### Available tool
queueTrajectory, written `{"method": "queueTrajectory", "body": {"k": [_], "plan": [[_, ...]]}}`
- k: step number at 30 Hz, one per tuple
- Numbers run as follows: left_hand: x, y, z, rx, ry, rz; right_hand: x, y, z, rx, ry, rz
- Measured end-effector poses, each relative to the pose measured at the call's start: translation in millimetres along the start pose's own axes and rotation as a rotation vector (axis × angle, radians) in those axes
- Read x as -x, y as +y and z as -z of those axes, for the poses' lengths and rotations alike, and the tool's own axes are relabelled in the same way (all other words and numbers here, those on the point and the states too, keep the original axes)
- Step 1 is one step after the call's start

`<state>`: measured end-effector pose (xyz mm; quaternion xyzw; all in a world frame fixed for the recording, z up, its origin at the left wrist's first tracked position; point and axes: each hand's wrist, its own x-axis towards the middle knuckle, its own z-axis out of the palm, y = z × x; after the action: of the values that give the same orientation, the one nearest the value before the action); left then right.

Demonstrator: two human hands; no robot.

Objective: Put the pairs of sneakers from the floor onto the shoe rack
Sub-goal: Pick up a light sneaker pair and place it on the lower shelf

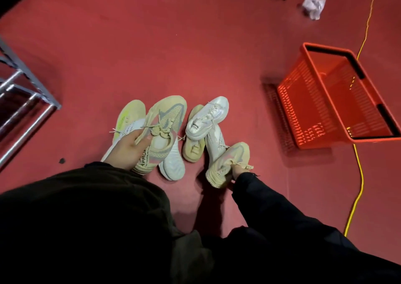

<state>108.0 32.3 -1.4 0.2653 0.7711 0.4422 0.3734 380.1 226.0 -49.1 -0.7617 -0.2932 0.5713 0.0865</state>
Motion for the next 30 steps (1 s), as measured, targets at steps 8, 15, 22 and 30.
{"method": "queueTrajectory", "body": {"k": [8, 15, 22, 30], "plan": [[12.6, 13.3, 25.9, 0.093, 0.210, 0.072, 51.6, -45.2, -25.5, -0.093, 0.021, 0.609], [50.9, 17.7, 77.1, 0.210, 0.583, 0.194, 133.2, -67.3, -125.9, 0.080, -0.599, 0.609], [124.8, -26.6, 153.4, 0.280, 0.931, 0.278, 197.6, -36.4, -243.7, 0.376, -1.007, 0.533], [157.5, -67.8, 248.1, 0.355, 1.221, 0.351, 272.3, 4.2, -340.1, 0.568, -1.179, 0.504]]}}
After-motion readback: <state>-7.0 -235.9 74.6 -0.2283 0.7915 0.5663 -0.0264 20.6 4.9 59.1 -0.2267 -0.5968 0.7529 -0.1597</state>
